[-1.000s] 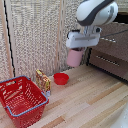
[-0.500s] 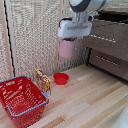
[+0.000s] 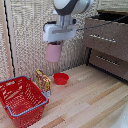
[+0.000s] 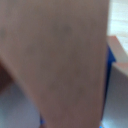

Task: Move your gripper towards the pink mug and hold it gently. Lift the pink mug from the surface. Position it above the basket, lowering it gently until it is placed inside. Release the grip on the pink mug, completing the task.

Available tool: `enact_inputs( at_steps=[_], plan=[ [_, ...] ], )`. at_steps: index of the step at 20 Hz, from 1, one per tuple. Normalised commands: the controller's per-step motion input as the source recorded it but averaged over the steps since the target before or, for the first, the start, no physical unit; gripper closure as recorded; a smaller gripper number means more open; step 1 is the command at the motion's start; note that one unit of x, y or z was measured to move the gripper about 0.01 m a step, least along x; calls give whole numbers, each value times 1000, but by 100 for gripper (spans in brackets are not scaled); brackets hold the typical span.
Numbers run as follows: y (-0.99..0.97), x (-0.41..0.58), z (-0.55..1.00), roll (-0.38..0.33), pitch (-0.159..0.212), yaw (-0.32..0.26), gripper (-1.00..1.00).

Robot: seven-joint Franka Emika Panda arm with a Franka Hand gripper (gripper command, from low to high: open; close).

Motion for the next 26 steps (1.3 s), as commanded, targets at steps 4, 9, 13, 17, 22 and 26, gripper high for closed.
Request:
enact_inputs(
  at_steps=[4, 9, 13, 17, 22, 26],
  plan=[
    [892, 399, 54, 0, 61, 51, 100],
    [854, 399, 95, -19, 60, 48, 100],
    [830, 368, 86, -61, 54, 32, 100],
    [745, 215, -42, -175, 51, 5, 100],
    [601, 41, -273, -258, 19, 9, 100],
    [541, 0, -364, -288, 0, 9, 100]
  ],
)
